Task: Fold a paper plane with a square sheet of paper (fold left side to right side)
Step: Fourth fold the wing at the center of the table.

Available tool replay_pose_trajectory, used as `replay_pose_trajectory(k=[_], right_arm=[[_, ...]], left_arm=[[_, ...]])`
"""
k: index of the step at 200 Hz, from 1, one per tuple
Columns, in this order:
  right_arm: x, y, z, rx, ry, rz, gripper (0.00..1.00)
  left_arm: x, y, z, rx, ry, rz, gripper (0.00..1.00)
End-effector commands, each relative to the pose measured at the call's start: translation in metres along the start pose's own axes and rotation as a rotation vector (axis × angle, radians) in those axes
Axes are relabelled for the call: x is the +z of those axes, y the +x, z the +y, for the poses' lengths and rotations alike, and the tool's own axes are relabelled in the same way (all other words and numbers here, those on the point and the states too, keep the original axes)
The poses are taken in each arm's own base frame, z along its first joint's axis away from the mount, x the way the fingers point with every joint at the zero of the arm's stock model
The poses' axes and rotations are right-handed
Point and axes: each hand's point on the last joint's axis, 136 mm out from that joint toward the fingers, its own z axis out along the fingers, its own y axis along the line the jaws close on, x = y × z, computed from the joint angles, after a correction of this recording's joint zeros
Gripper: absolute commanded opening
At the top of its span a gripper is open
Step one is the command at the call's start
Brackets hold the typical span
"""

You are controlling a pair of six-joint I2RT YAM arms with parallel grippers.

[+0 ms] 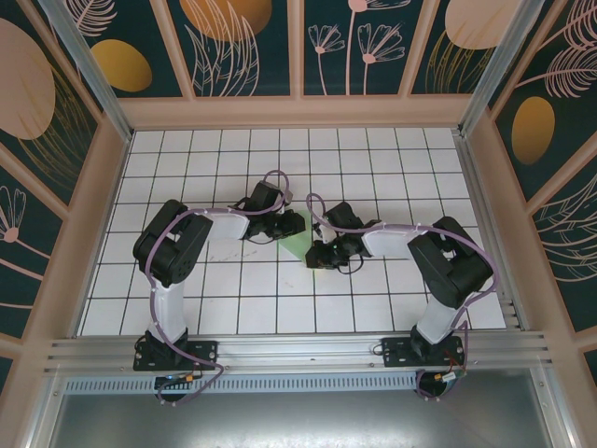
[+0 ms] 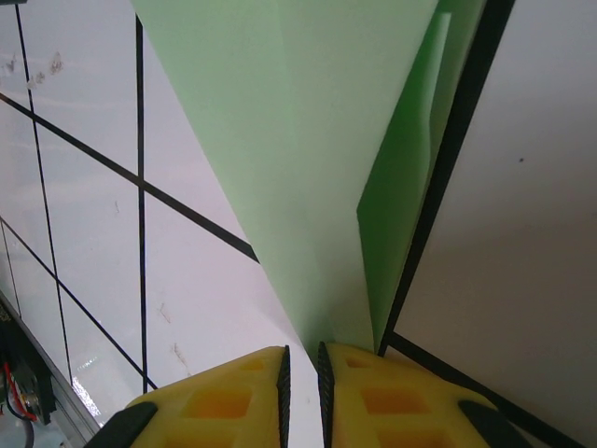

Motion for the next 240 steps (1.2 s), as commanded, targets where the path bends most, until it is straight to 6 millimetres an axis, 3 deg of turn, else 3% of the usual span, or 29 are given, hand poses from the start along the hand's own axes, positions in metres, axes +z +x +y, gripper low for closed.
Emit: replay_pose_trajectory(k=[1, 20, 69, 106, 129, 180, 240], right_arm=[[0.003, 0.018, -0.008, 0.02, 0.002, 0.051, 0.2], [0.002, 0.015, 0.0, 0.02, -0.041, 0.039, 0.2], [-0.001, 0.021, -0.004, 0.039, -0.026, 0.051, 0.2], [-0.028, -0.005, 0.026, -0.014, -0.106, -0.06, 0.18], [-0.033, -0.022, 0.034, -0.022, -0.142, -0.108, 0.17], [-0.013, -0.045, 0.022, 0.008, -0.118, -0.119, 0.17], [0.009, -0.02, -0.011, 0.064, -0.007, -0.023, 0.16]], left_arm=[[0.01, 0.03, 0.05, -0.044, -0.16, 0.077, 0.25], [0.01, 0.031, 0.05, -0.045, -0.161, 0.078, 0.25], [0.009, 0.031, 0.05, -0.043, -0.163, 0.078, 0.25], [0.009, 0.03, 0.049, -0.043, -0.158, 0.076, 0.25], [0.01, 0.031, 0.049, -0.045, -0.158, 0.077, 0.25], [0.009, 0.03, 0.048, -0.044, -0.154, 0.074, 0.25], [0.007, 0.025, 0.04, -0.038, -0.135, 0.06, 0.25]])
